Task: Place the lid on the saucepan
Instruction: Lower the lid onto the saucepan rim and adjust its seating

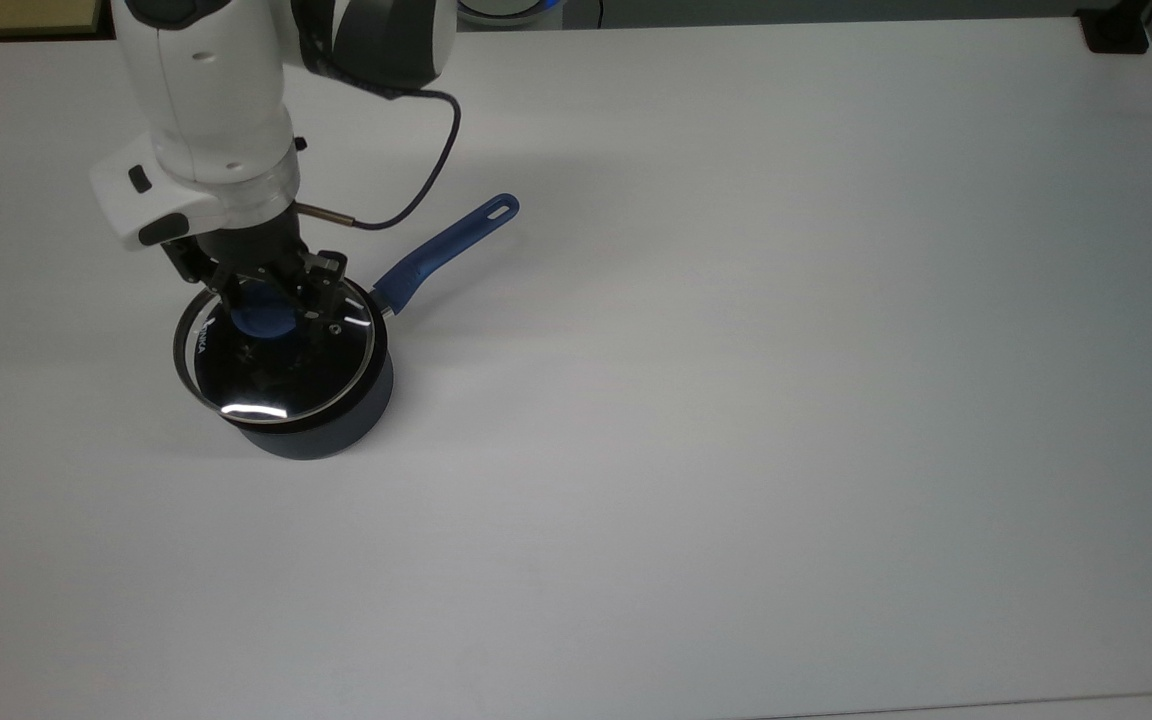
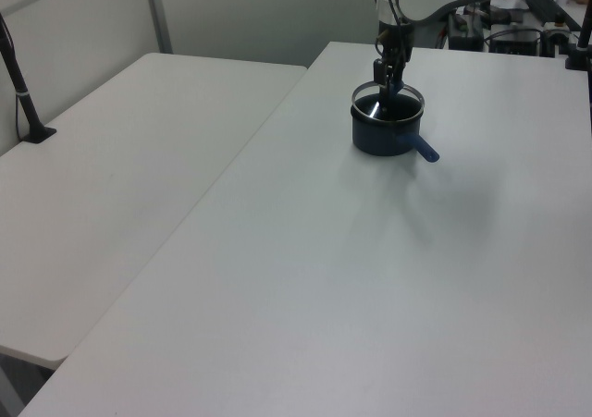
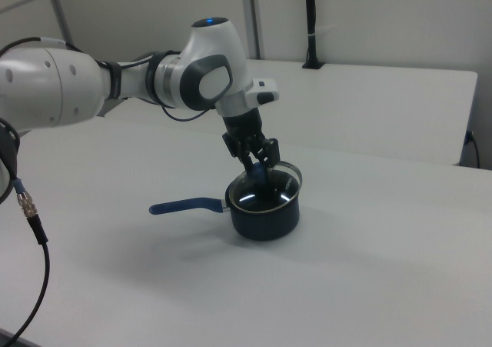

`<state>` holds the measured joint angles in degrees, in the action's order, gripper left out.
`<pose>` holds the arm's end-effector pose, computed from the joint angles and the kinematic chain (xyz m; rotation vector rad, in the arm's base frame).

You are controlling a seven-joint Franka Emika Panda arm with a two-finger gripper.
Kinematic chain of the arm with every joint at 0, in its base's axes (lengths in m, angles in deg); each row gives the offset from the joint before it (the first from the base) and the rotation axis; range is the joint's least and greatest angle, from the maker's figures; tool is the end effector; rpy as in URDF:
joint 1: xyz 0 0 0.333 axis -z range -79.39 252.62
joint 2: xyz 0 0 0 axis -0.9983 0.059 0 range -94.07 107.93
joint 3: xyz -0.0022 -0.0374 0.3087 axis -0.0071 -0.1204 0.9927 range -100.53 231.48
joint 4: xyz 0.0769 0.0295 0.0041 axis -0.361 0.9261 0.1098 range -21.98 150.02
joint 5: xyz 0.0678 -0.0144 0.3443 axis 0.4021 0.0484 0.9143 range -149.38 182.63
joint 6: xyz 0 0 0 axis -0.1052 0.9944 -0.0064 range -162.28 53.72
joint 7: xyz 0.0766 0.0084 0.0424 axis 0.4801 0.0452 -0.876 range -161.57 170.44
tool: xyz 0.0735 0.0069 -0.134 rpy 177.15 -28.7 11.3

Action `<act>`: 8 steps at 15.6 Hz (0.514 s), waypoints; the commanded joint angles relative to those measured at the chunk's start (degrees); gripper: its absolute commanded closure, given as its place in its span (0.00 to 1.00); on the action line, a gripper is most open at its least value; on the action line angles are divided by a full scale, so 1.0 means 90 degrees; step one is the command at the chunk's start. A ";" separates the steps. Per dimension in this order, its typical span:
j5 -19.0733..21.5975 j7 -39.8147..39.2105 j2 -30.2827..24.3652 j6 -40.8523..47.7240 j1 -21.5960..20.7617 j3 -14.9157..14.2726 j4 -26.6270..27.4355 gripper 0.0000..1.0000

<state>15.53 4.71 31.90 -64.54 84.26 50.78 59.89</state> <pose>0.6471 -0.1203 0.4017 2.9888 -0.2738 0.1683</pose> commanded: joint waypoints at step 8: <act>0.0355 -0.0119 0.0018 -0.0116 -0.0040 -0.0076 -0.0048 0.60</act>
<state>16.72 4.71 32.22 -65.04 84.30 50.73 59.71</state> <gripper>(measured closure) 0.388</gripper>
